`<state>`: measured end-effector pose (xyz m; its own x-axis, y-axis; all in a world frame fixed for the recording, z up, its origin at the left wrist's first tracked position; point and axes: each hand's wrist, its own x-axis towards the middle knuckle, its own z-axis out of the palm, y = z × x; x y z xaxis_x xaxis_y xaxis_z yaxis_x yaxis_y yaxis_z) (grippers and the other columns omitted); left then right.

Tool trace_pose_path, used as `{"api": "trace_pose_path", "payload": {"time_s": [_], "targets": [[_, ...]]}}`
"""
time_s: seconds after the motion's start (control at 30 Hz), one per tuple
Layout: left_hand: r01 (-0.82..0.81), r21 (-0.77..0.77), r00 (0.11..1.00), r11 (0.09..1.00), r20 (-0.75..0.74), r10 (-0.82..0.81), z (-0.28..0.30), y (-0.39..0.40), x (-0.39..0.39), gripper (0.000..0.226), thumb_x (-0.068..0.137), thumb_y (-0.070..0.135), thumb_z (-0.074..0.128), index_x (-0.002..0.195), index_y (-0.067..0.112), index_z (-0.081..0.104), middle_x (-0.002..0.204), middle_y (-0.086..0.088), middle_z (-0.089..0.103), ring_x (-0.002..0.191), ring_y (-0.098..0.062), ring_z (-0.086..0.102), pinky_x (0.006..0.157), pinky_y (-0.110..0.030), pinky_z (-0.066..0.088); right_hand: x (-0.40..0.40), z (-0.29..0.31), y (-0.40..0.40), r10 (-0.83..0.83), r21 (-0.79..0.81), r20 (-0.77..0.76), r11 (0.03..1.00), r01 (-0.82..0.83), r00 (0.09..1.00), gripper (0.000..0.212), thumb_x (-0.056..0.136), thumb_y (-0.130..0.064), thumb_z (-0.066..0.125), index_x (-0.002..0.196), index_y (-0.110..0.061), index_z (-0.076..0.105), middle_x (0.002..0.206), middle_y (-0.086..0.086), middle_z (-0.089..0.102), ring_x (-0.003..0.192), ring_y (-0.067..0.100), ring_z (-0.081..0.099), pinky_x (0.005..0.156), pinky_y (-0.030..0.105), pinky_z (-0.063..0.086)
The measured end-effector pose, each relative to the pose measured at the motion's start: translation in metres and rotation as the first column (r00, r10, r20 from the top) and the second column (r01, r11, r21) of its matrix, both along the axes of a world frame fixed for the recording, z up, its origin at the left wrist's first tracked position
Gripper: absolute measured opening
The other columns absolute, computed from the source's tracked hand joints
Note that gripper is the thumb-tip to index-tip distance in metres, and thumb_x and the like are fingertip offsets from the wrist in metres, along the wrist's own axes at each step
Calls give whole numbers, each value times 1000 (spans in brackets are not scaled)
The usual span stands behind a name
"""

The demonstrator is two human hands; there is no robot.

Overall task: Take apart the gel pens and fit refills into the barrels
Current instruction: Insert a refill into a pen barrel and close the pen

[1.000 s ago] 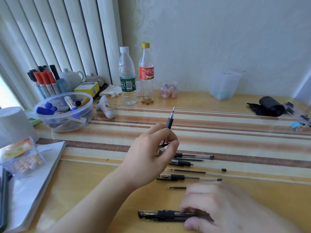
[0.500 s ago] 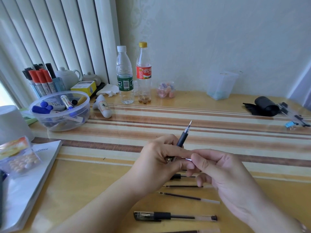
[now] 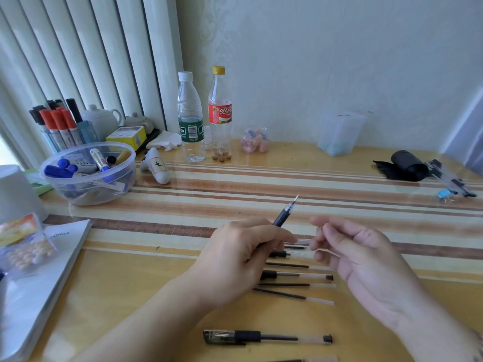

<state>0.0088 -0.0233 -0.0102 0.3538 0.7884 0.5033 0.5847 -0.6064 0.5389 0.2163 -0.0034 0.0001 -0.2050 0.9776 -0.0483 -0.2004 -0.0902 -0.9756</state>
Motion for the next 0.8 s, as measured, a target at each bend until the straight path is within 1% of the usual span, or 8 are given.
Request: {"api": "trace_pose_path", "payload": {"time_s": [0.13, 0.23, 0.37, 0.43, 0.53, 0.63, 0.73, 0.8], "targets": [[9, -29, 979, 1000, -203, -15, 3, 1, -10, 31, 88, 4, 50, 97, 31, 60, 79, 16, 58, 67, 0, 52, 61, -26, 47, 8, 9, 2, -115, 125, 32, 986, 110, 993, 29, 97, -2, 41, 86, -6, 67, 68, 8, 60, 69, 23, 61, 67, 36, 48], [23, -18, 962, 1000, -273, -27, 7, -2, -7, 27, 85, 7, 48, 95, 30, 58, 79, 18, 51, 65, -5, 45, 57, -28, 44, 6, 11, 0, -178, 245, 104, 958, 148, 979, 25, 100, -4, 38, 90, -6, 60, 75, 11, 71, 78, 26, 72, 67, 38, 51], [74, -18, 939, 997, -335, -76, 8, -4, -6, 27, 85, 6, 50, 96, 29, 59, 83, 12, 59, 67, -14, 52, 55, -34, 45, -1, 10, -6, -161, 289, 170, 951, 107, 972, 13, 95, -7, 48, 91, -5, 60, 91, 11, 77, 93, 21, 73, 75, 41, 55], [94, -25, 935, 995, -340, -97, 9, -4, -6, 27, 86, 5, 52, 95, 29, 61, 84, 12, 62, 69, -13, 53, 55, -32, 44, -2, 7, -6, -161, 308, 203, 947, 93, 966, 10, 85, -15, 59, 85, -11, 69, 92, 6, 77, 84, 17, 72, 76, 40, 55], [114, -30, 932, 993, -342, -118, 9, -5, -5, 25, 86, 7, 52, 94, 28, 62, 85, 11, 63, 74, -12, 54, 57, -33, 45, -2, 5, -7, -168, 323, 235, 943, 86, 957, 13, 74, -25, 67, 83, -18, 75, 76, 9, 71, 62, 22, 60, 72, 37, 53], [111, -32, 927, 993, -356, -115, 9, -5, -4, 25, 85, 8, 53, 94, 29, 61, 86, 11, 63, 77, -12, 55, 57, -34, 46, -2, 4, -6, -163, 350, 274, 935, 60, 948, 14, 72, -26, 67, 82, -22, 76, 71, 11, 71, 60, 21, 59, 66, 31, 54], [108, -36, 919, 993, -377, -114, 9, -5, -4, 28, 81, 5, 56, 93, 30, 61, 84, 12, 62, 75, -7, 51, 55, -31, 44, -2, 3, -7, -186, 427, 392, 904, 1, 901, 13, 72, -28, 68, 83, -31, 75, 72, 3, 74, 60, 13, 64, 63, 24, 55], [110, -33, 914, 993, -390, -114, 9, -6, -5, 27, 80, 6, 55, 92, 30, 61, 83, 11, 62, 73, -8, 51, 53, -30, 44, -1, 1, -8, -203, 469, 459, 882, -42, 865, 15, 71, -29, 69, 84, -34, 75, 76, -5, 75, 67, 11, 68, 66, 21, 56]]}}
